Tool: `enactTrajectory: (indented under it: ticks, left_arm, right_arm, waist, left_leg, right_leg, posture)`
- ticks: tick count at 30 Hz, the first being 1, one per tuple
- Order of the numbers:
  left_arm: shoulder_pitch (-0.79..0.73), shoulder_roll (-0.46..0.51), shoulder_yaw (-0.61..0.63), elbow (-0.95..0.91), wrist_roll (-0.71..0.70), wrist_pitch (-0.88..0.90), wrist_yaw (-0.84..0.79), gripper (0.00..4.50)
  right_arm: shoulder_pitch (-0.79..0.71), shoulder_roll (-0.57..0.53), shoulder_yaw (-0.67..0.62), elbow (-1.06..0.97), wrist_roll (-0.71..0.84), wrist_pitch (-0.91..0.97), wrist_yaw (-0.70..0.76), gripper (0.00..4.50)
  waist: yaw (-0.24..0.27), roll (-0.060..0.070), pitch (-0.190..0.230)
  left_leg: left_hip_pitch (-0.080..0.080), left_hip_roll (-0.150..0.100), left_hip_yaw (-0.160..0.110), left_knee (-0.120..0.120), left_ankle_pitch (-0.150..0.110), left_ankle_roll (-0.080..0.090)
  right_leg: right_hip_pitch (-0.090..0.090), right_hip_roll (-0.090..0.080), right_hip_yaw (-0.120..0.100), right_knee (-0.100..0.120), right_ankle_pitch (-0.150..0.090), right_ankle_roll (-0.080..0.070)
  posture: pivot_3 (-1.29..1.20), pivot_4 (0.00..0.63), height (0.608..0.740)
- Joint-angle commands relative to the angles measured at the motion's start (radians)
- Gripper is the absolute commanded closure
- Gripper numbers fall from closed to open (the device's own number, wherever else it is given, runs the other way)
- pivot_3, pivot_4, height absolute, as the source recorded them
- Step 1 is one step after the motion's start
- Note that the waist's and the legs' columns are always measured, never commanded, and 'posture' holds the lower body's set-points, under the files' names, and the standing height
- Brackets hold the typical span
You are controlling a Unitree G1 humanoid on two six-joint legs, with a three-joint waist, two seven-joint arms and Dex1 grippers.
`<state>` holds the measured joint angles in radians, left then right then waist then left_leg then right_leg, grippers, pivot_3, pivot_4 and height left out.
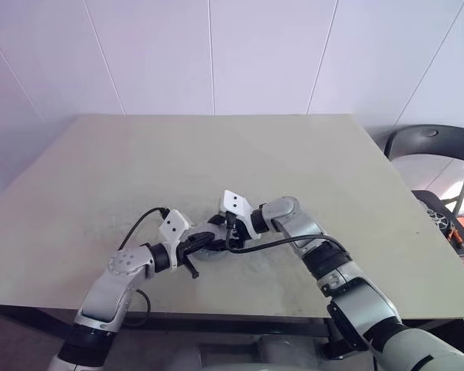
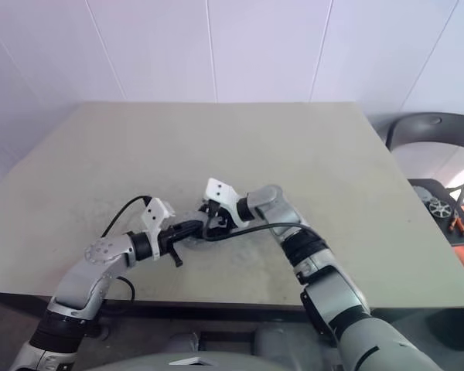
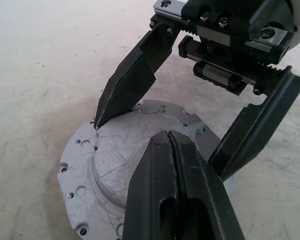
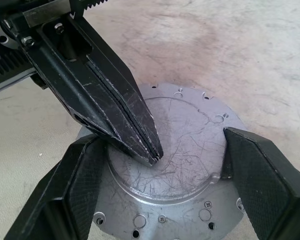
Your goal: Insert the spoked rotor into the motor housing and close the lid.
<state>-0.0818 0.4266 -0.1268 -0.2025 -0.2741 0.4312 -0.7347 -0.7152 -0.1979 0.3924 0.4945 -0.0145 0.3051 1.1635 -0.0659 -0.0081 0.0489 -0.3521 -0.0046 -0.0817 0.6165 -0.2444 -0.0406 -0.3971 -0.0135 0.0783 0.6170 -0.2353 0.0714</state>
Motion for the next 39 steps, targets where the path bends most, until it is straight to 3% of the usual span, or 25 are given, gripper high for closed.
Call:
enactTrajectory:
  ticks: [1,20,23,39]
  left_arm:
    - [0.004,0.006,0.001,0.000,0.007,0.005,0.014,4.45]
    - [0.002,-0.011,0.005,0.040,-0.052,0.025,-0.002,4.45]
    - [0.006,-0.018,-0.009,0.055,-0.048,0.020,-0.003,4.50]
    - [0.000,-0.034,-0.014,0.077,-0.037,-0.003,-0.010,4.50]
  right_arm:
    - [0.039,-0.044,0.020,-0.005,0.015,-0.067,0.083,1.08]
    - [0.040,-0.052,0.009,0.009,0.039,-0.005,0.067,1.08]
    - [0.036,-0.047,-0.004,0.004,0.048,0.017,0.058,0.08]
    - [-0.047,-0.046,-0.135,-0.009,0.179,0.154,0.038,0.03]
  waist:
    - [0.003,0.000,0.000]
    - [0.021,0.000,0.000]
    - [0.021,-0.001,-0.001]
    - [0.021,0.000,0.000]
  left_leg:
    - [-0.001,0.000,0.000,0.000,0.000,0.000]
    - [-0.002,-0.002,0.000,-0.001,0.000,0.000]
    - [-0.001,-0.002,0.000,0.000,0.000,0.000]
    - [0.002,-0.002,0.000,0.001,0.000,0.000]
  right_leg:
    - [0.000,0.000,0.000,0.000,0.000,0.000]
    - [0.000,-0.002,0.000,-0.002,-0.002,0.002]
    - [0.000,-0.002,0.000,-0.002,-0.002,0.002]
    - [0.003,-0.002,0.001,0.000,-0.002,0.002]
  posture:
    - [0.00,0.000,0.740]
    - [0.00,0.000,0.740]
    - [0.00,0.000,0.740]
    - [0.00,0.000,0.740]
